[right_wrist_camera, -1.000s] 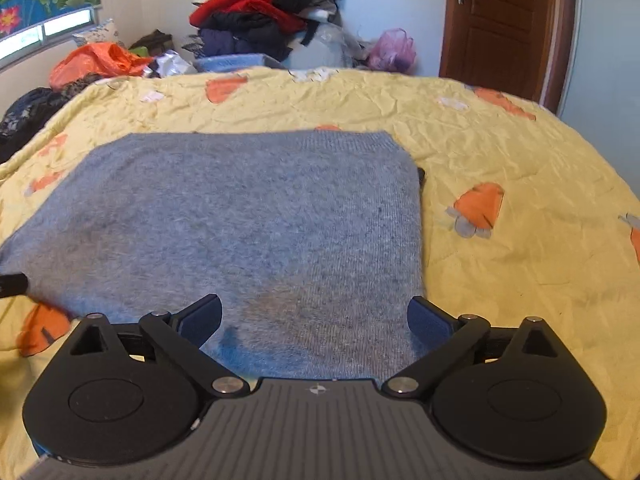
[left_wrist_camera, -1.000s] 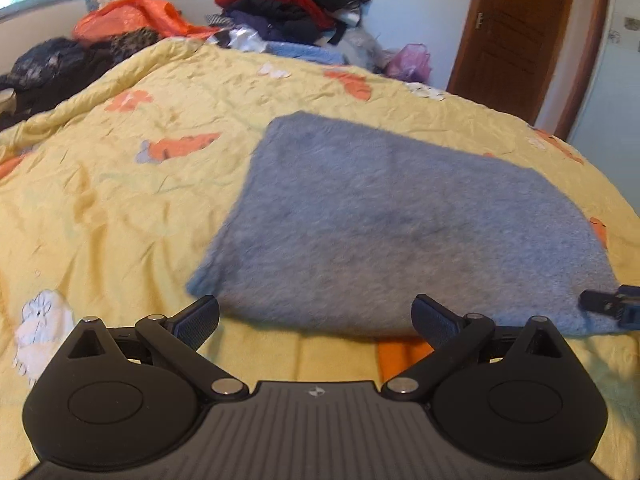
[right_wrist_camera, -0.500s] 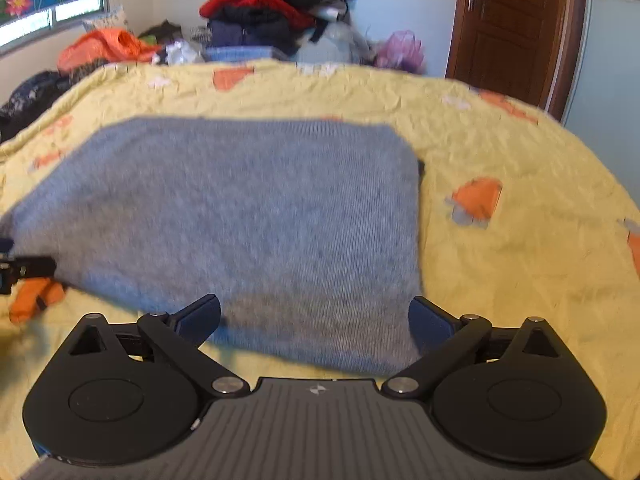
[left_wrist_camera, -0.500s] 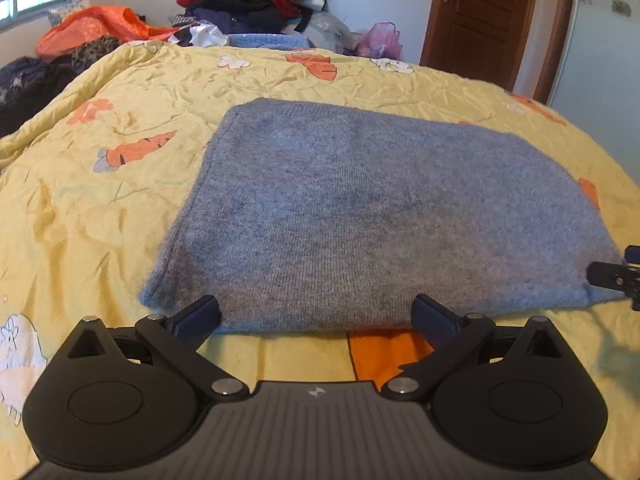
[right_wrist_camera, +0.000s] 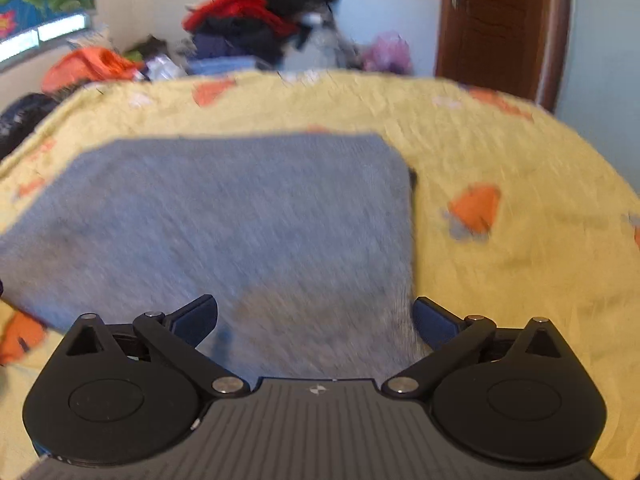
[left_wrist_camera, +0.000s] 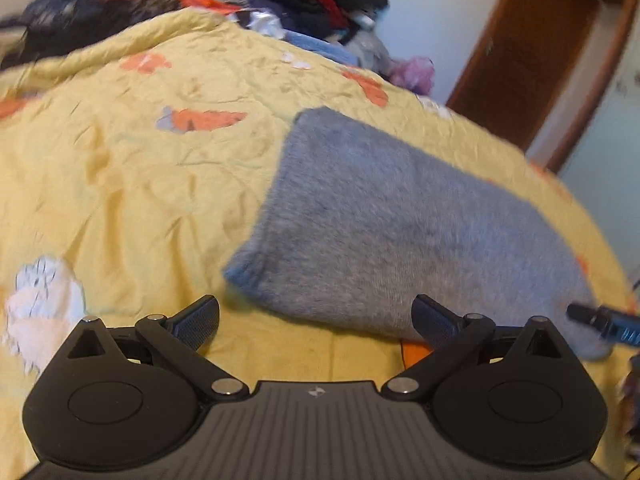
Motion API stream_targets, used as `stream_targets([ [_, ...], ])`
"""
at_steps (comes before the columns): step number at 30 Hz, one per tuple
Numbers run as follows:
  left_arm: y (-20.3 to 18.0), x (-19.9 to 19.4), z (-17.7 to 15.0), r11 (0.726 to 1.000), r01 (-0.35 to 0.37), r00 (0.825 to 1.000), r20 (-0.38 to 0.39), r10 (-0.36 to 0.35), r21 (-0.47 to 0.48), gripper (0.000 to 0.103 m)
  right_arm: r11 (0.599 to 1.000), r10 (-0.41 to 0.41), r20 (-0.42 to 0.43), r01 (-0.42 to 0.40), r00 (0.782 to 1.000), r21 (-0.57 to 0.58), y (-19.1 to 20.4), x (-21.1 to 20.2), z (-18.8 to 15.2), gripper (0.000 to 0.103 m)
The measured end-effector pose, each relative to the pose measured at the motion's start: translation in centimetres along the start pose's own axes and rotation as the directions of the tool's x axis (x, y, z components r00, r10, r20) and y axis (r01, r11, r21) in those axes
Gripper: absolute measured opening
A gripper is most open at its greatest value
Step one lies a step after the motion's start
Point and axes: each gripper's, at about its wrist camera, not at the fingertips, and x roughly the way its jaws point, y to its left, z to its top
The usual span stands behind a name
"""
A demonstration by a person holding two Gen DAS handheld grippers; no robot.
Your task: Fold small clothes
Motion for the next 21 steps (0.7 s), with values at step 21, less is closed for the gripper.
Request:
stream_targets([
  [21, 5.7, 2.3, 3.7, 0.92, 0.205, 0.975, -0.012, -0.222, -0.333, 0.103, 0.969, 0.162, 0.122, -0.135, 0.979, -0.209, 14.8, 3.0, 8.9, 0.103],
])
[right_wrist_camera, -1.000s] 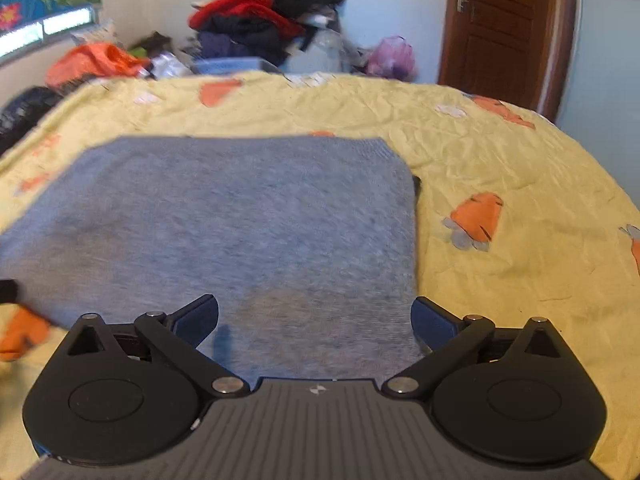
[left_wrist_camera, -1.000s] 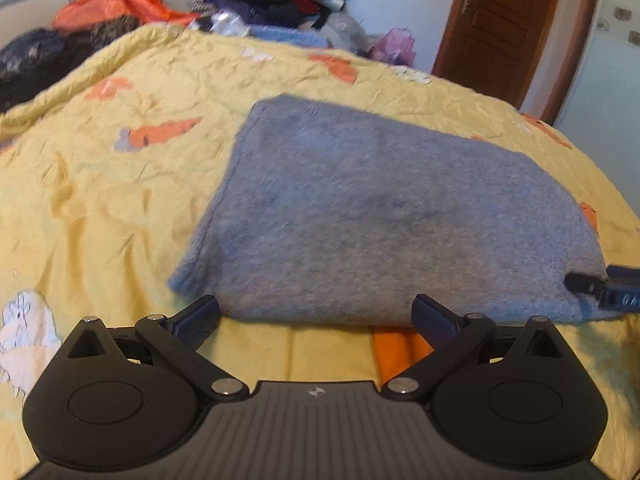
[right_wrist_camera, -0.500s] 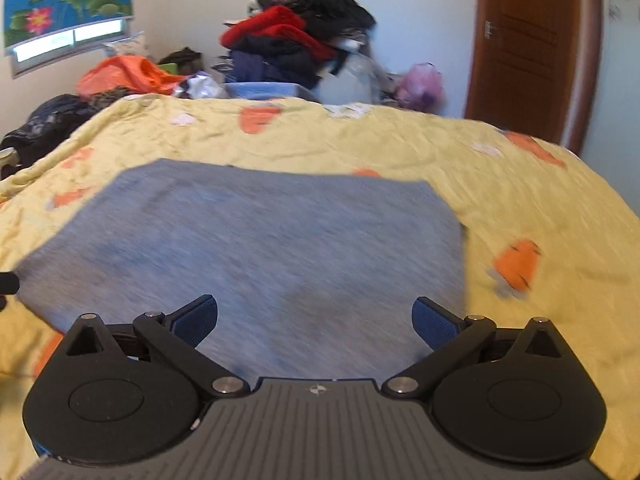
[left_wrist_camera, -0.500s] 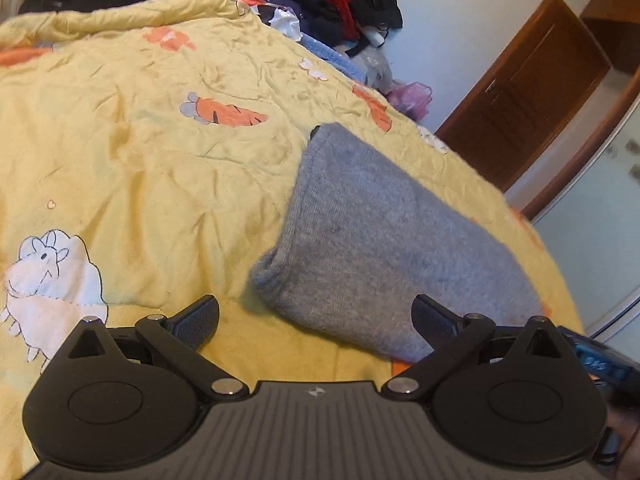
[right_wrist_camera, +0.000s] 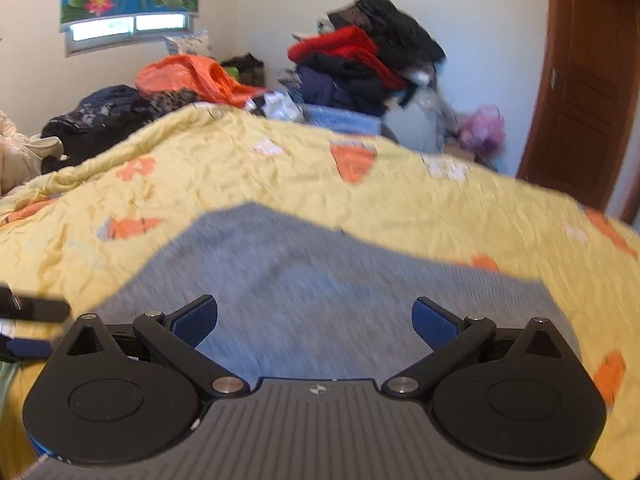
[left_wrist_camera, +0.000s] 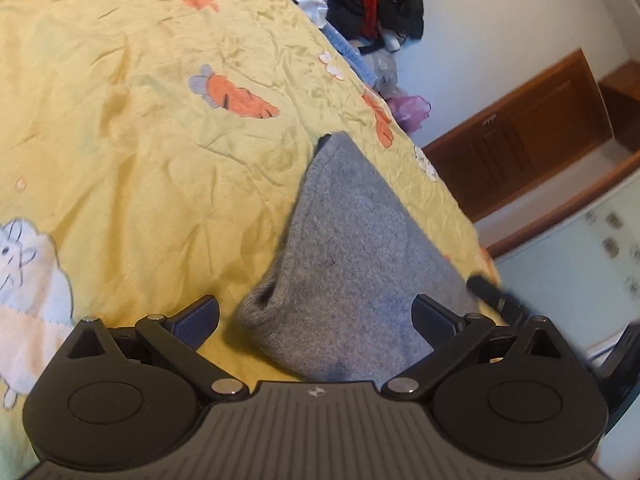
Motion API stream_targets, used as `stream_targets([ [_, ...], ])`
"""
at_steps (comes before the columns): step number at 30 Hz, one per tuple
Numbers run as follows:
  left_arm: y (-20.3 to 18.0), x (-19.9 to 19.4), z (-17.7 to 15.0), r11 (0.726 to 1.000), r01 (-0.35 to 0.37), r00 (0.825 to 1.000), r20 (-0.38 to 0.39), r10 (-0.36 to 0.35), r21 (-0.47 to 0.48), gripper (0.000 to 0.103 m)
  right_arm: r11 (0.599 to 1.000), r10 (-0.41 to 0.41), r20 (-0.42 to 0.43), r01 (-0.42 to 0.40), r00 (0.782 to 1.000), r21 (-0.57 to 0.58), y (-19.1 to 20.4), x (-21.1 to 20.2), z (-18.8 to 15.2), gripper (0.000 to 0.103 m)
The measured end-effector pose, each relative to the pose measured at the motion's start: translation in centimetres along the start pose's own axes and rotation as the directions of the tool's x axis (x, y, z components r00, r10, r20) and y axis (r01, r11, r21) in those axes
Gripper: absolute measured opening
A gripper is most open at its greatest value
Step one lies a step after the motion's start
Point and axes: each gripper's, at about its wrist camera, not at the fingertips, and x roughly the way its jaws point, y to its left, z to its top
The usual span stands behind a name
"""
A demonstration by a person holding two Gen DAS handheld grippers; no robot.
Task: Fold small clothes
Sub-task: 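Grasp the sweater edge with the left tool while the right tool grasps it too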
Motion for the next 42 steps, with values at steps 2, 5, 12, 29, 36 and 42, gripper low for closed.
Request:
stream_targets([
  [2, -0.5, 0.6, 0.0, 0.999, -0.015, 1.0, 0.008, 0.014, 0.038, 0.103, 0.999, -0.025, 0.005, 0.025, 1.0, -0.042, 1.0, 1.0, 1.4, 0.103],
  [5, -1.1, 1.4, -0.3, 0.998, 0.014, 1.0, -0.01, -0.013, 0.053, 0.098, 0.997, -0.023, -0.036, 0.02, 0.999, -0.08, 2.4, 3.0, 3.8, 0.103],
  [12, -1.9, 2.6, -1.4, 0.992, -0.035, 0.998, -0.047, 0.041, 0.118, 0.01, 0.999, 0.0, -0.238, -0.012, 0.971, -0.051, 5.2, 9.4, 8.5, 0.102],
  [29, -4.4, 2.6, -3.1, 0.962, 0.026, 0.999, 0.014, -0.031, 0.273, 0.008, 0.997, -0.057, -0.55, 0.024, 0.833, -0.067, 12.8, 20.0, 10.9, 0.086],
  [36, -4.0, 2.4, -3.4, 0.962, 0.066, 0.997, 0.017, -0.073, 0.266, 0.008, 0.982, -0.168, -0.59, 0.084, 0.79, -0.167, 14.1, 21.9, 9.2, 0.052],
  [42, -3.9, 2.1, -3.2, 0.963, 0.091, 0.995, 0.023, -0.1, 0.253, 0.008, 0.985, -0.162, -0.548, 0.101, 0.821, -0.139, 13.3, 20.3, 9.7, 0.015],
])
